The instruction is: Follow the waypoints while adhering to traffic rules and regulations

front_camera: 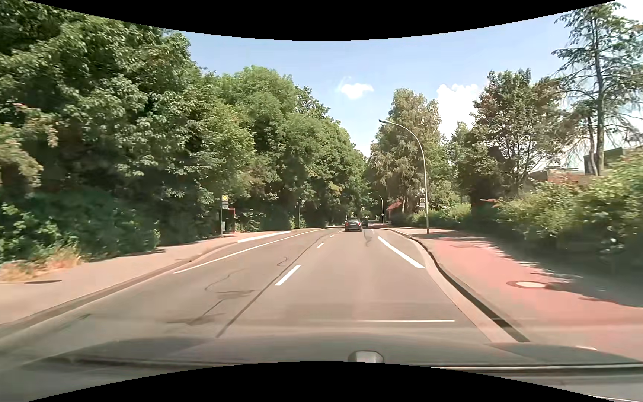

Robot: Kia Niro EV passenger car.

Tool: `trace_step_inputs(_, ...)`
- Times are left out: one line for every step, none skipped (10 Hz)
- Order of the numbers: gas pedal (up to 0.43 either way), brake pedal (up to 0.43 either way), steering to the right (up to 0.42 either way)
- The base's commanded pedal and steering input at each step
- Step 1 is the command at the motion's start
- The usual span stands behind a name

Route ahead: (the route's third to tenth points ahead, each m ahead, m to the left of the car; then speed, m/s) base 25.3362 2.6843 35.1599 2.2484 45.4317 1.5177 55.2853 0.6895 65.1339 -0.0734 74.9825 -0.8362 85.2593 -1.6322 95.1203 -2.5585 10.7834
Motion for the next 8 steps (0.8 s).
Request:
trace_step_inputs(0.189,0.018,0.011)
trace_step_inputs(0.189,0.018,0.011)
trace_step_inputs(0.189,0.018,0.012)
trace_step_inputs(0.189,0.018,0.012)
trace_step_inputs(0.177,0.018,0.013)
trace_step_inputs(0.177,0.018,0.013)
trace_step_inputs(0.177,0.018,0.013)
trace_step_inputs(0.177,0.018,0.013)
